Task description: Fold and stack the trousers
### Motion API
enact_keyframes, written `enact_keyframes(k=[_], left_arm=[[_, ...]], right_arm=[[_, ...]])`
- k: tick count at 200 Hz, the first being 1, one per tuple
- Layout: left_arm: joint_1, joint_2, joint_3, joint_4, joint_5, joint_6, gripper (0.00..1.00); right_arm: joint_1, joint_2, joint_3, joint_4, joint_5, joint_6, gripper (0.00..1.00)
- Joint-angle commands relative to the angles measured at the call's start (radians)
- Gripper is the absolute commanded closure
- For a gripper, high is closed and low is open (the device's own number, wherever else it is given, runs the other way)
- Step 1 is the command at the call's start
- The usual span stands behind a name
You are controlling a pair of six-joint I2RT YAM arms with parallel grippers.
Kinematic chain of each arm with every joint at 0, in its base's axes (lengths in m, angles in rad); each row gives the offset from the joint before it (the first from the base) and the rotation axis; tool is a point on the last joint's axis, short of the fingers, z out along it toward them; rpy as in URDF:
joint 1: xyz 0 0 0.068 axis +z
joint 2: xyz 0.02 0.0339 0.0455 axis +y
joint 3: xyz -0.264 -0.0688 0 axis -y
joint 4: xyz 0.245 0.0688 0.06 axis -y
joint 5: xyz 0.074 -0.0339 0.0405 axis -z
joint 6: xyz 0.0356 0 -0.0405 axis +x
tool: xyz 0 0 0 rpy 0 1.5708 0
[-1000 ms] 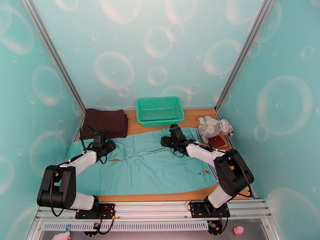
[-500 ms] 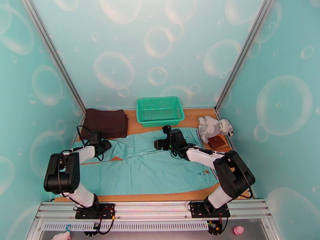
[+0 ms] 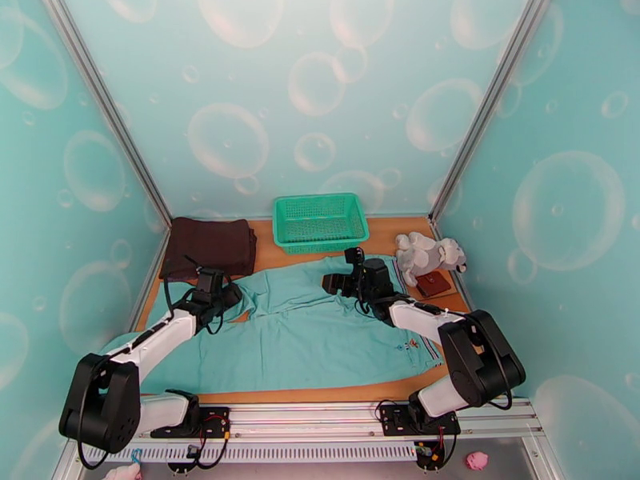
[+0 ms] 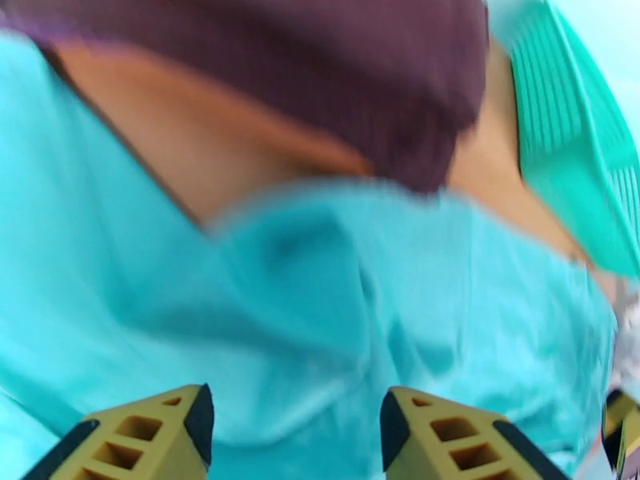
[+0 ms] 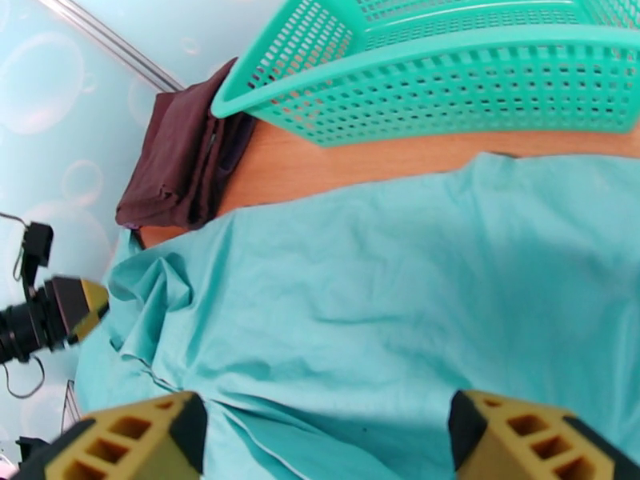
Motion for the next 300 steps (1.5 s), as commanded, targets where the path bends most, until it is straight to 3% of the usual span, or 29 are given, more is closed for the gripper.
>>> enact_keyframes(k=[1, 16, 32, 62, 95, 158, 250, 277, 300], left_arm=[[0.195, 0.068, 0.126, -0.073, -0.204, 0.089, 0.43], [0.359, 0.149, 0.166, -0.069, -0.117, 0.096, 0.45], [0.477, 0.226, 0.18, -0.043, -0.011, 0.103, 0.47], [0.585, 0.375, 0.218, 0.044, 0.153, 0.134, 0.5], [0.6, 0.507, 0.328, 0.046, 0.114, 0.159, 0.51], [0.605, 0.595, 0.375, 0.068, 0.135, 0.196, 0.52], [0.617, 0.687, 0.43, 0.04, 0.142, 0.233, 0.55], [0.618, 0.696, 0.416, 0.028, 0.139, 0.247, 0.66], [0.62, 0.695, 0.424, -0.008, 0.125, 0.256, 0.87]], right_arm=[[0.0, 0.009, -0.015, 0.034, -0.025, 0.024, 0.16], [0.002, 0.01, -0.02, 0.041, -0.025, 0.023, 0.16], [0.004, 0.008, -0.024, 0.048, -0.029, 0.017, 0.16], [0.001, 0.001, -0.032, 0.055, -0.035, 0.014, 0.16], [0.001, 0.004, -0.023, 0.03, -0.035, -0.003, 0.16], [-0.001, 0.067, -0.009, 0.054, -0.076, 0.007, 0.16], [0.0, 0.04, -0.014, 0.054, -0.09, 0.007, 0.16], [-0.001, 0.033, -0.014, 0.053, -0.092, 0.008, 0.15], [-0.001, 0.029, -0.017, 0.056, -0.098, 0.011, 0.16]])
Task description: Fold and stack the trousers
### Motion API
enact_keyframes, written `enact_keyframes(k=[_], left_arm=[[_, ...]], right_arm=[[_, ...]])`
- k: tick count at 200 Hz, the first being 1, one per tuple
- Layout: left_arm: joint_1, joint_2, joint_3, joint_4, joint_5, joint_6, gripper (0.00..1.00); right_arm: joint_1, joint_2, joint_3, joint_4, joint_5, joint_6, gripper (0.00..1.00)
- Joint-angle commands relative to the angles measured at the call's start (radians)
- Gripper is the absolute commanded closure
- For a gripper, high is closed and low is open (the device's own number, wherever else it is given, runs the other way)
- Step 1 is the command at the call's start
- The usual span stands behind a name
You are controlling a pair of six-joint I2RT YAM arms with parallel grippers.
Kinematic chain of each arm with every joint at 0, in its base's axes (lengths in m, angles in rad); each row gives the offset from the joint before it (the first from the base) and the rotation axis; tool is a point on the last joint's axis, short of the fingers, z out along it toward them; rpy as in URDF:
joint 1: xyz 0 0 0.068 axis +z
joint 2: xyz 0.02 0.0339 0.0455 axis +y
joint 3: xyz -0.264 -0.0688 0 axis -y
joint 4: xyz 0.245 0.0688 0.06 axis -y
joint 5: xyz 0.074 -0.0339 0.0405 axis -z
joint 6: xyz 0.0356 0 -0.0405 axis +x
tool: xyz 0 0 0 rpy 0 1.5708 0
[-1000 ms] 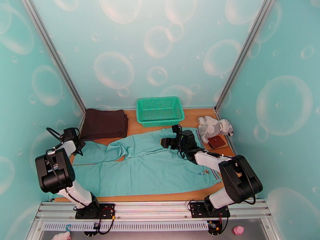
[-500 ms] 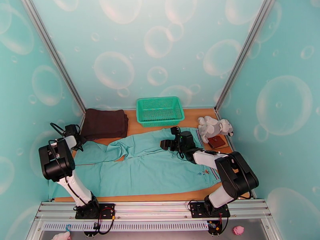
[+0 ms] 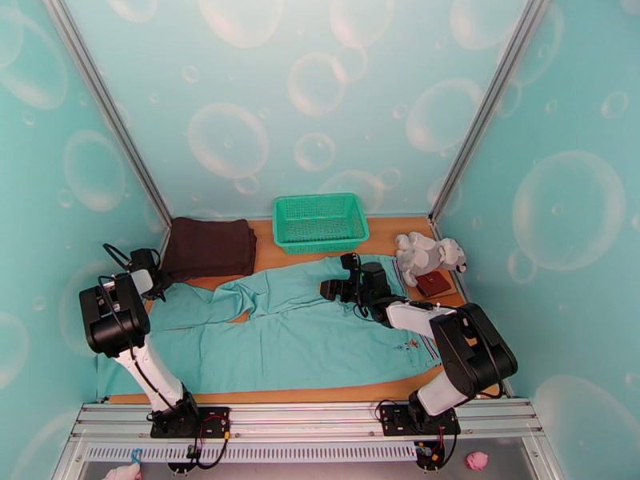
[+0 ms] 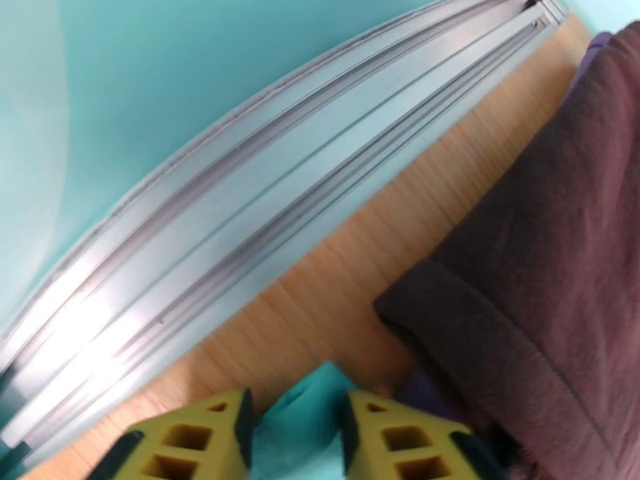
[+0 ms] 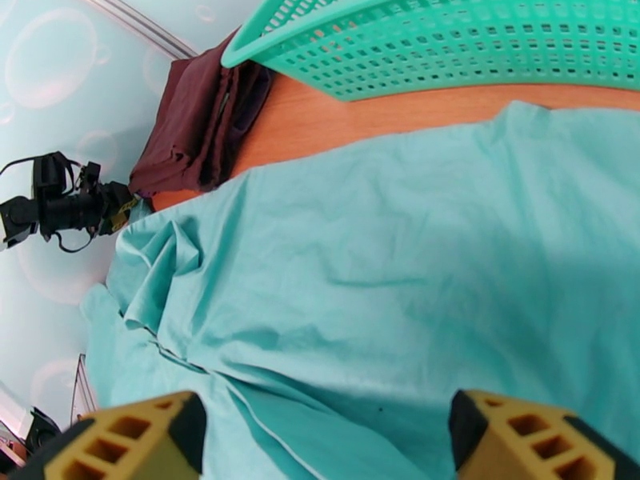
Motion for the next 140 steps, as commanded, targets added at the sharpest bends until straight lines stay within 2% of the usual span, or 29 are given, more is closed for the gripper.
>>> enact_keyframes(k=[1, 23, 53, 94, 140], left_arm=[[0.007, 0.041, 0.008, -0.057, 0.003, 0.028, 0.88], [0.01, -0.008, 0.002, -0.087, -0.019, 0.017, 1.0], [0.01, -0.18, -0.016, -0.108, -0.067, -0.005, 1.0], [0.018, -0.351, 0.104, -0.202, -0.16, -0.032, 1.0], [0.065, -0.335, 0.269, -0.245, -0.132, -0.01, 1.0]], right_arm=[[0.0, -0.03, 0.007, 0.017, -0.016, 0.01, 0.16], [0.0, -0.031, 0.005, 0.021, -0.019, 0.013, 0.16], [-0.002, -0.035, -0.007, 0.044, -0.019, 0.026, 0.15], [0.01, 0.01, 0.02, 0.021, -0.039, 0.056, 0.15], [0.047, 0.07, 0.064, -0.041, 0.029, 0.045, 0.16]])
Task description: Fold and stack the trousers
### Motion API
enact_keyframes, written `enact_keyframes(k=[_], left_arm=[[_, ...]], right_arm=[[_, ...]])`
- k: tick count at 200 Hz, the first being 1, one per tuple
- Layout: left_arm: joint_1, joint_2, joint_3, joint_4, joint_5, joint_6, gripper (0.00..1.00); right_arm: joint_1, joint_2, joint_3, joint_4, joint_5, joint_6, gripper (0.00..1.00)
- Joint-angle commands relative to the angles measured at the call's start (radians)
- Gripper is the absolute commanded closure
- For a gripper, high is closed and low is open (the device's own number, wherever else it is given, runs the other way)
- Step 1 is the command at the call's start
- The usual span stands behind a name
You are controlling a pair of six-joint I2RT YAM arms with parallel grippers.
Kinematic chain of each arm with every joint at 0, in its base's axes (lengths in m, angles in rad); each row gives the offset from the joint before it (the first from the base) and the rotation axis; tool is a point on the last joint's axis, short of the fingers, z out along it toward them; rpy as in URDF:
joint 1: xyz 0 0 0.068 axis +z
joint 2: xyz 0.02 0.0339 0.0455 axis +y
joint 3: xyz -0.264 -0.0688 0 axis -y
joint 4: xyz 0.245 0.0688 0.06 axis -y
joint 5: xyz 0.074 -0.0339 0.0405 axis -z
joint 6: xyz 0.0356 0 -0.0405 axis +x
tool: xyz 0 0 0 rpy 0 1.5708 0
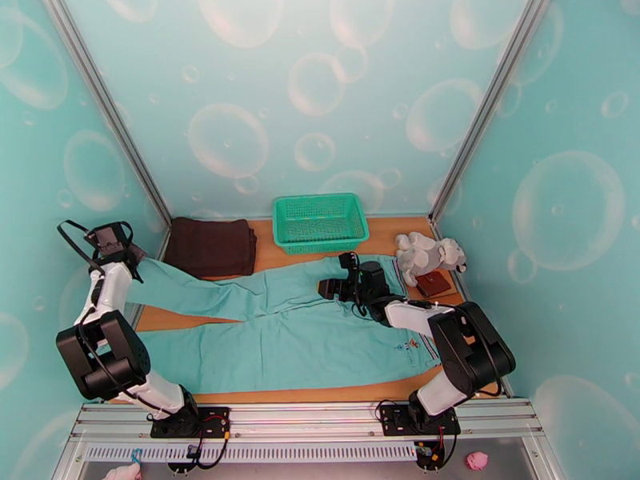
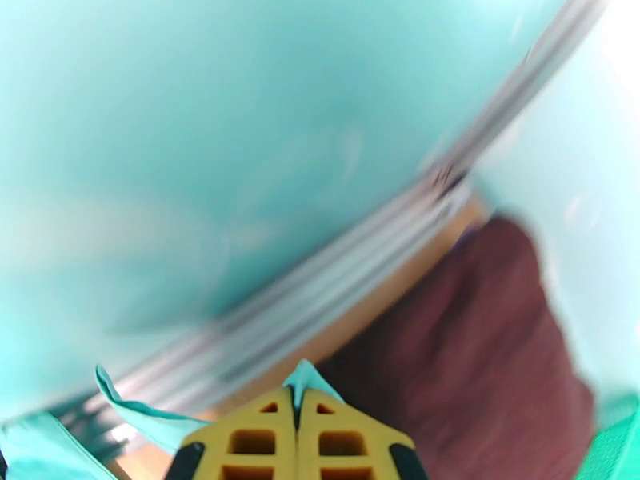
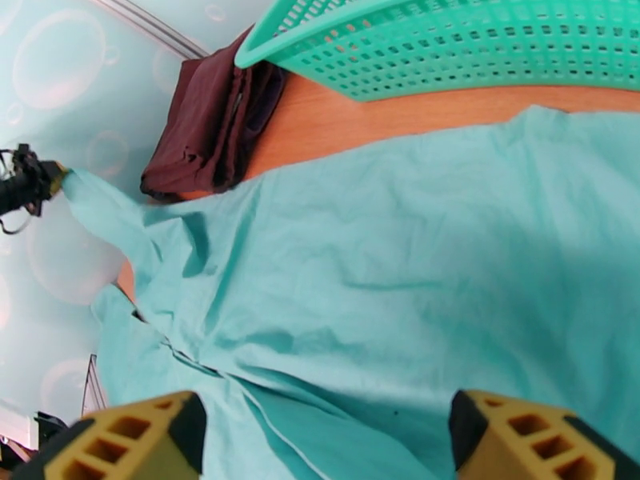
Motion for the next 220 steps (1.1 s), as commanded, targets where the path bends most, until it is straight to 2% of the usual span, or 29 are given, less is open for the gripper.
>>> enact_keyframes(k=[1, 28, 65, 106, 134, 161, 181, 220], left_arm=[[0.026, 0.026, 0.056, -0.067, -0.008, 0.004, 1.0], [0.055, 0.013, 0.053, -0.04, 0.037, -0.009, 1.0], [0.073, -0.072, -0.007, 0.032, 0.045, 0.023, 1.0], [0.087, -0.099, -0.113, 0.109, 0.14, -0.019, 1.0], [0.128, -0.109, -0.103, 0.097, 0.208, -0.033, 1.0], [0.138, -0.13, -0.112, 0.107, 0.231, -0.041, 1.0], [0.139, -0.135, -0.117, 0.109, 0.235, -0.04, 1.0], [0.136, -0.136, -0.13, 0.122, 0.271, -0.049, 1.0]], right_arm=[[0.02, 0.036, 0.039, -0.049, 0.049, 0.018, 0.16], [0.05, 0.078, 0.076, -0.103, 0.124, 0.0, 0.16], [0.094, 0.148, 0.11, -0.128, 0.191, 0.023, 0.16], [0.171, 0.207, 0.077, -0.049, 0.228, 0.114, 0.17], [0.25, 0.207, 0.023, 0.016, 0.25, 0.193, 0.17], [0.318, 0.206, 0.037, 0.007, 0.268, 0.23, 0.17], [0.305, 0.117, 0.037, -0.033, 0.312, 0.226, 0.17], [0.164, -0.026, 0.208, -0.376, 0.458, 0.074, 0.14]])
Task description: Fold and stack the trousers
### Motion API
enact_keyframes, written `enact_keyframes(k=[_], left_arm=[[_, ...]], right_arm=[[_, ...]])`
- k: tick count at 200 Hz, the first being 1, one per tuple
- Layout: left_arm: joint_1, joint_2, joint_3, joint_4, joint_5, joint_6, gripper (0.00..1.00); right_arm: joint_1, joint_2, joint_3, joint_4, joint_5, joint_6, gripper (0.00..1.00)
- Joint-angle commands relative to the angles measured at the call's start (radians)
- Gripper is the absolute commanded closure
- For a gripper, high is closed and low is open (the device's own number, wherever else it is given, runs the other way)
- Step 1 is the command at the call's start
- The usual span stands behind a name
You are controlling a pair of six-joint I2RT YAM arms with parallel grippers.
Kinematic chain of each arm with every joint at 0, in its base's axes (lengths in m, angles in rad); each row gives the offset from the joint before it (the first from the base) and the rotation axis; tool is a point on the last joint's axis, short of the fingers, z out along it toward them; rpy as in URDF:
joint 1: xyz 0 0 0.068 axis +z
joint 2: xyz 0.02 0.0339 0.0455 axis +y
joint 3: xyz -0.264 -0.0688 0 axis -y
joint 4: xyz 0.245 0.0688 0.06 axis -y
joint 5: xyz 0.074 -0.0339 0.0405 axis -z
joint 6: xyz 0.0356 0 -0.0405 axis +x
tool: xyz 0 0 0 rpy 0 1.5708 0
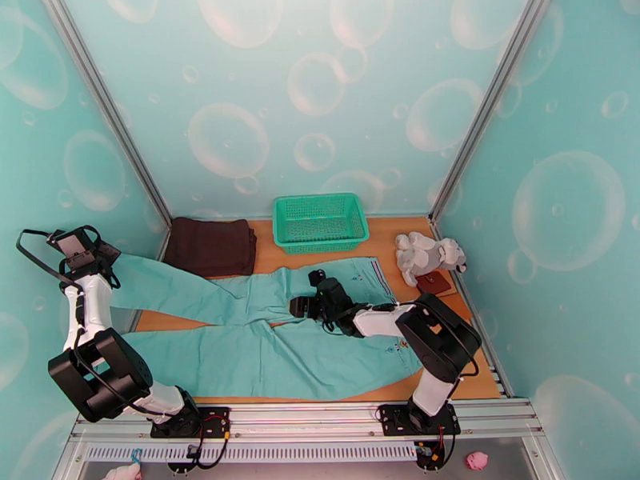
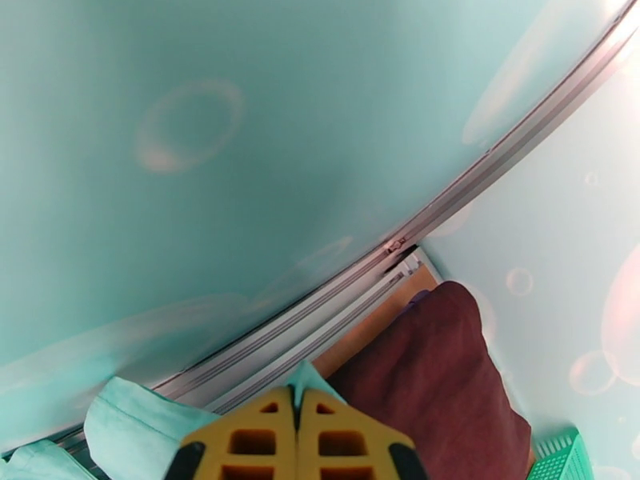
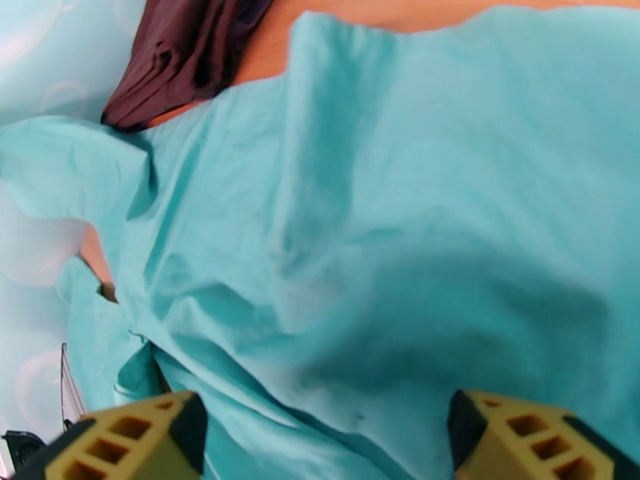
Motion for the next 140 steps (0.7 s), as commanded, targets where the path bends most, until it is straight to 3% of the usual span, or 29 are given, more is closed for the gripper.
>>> enact_keyframes(k=[1, 40, 82, 140], left_arm=[[-0.001, -0.024, -0.018, 0.034, 0.048, -0.02, 1.0], [-0.026, -0.02, -0.021, 0.035, 0.057, -0.019, 1.0], [-0.061, -0.009, -0.008, 0.023, 0.065, -0.005, 1.0], [-0.068, -0.001, -0.015, 0.027, 0.065, -0.003, 1.0]], right_arm=[[-0.1, -0.097, 0.112, -0.221, 0.128, -0.085, 0.14], [-0.335, -0.125, 0.14, -0.29, 0.162, -0.179, 0.09], [-0.499, -0.043, 0.226, -0.322, 0.238, -0.267, 0.1], [-0.528, 0.135, 0.341, -0.328, 0.264, -0.323, 0.16]])
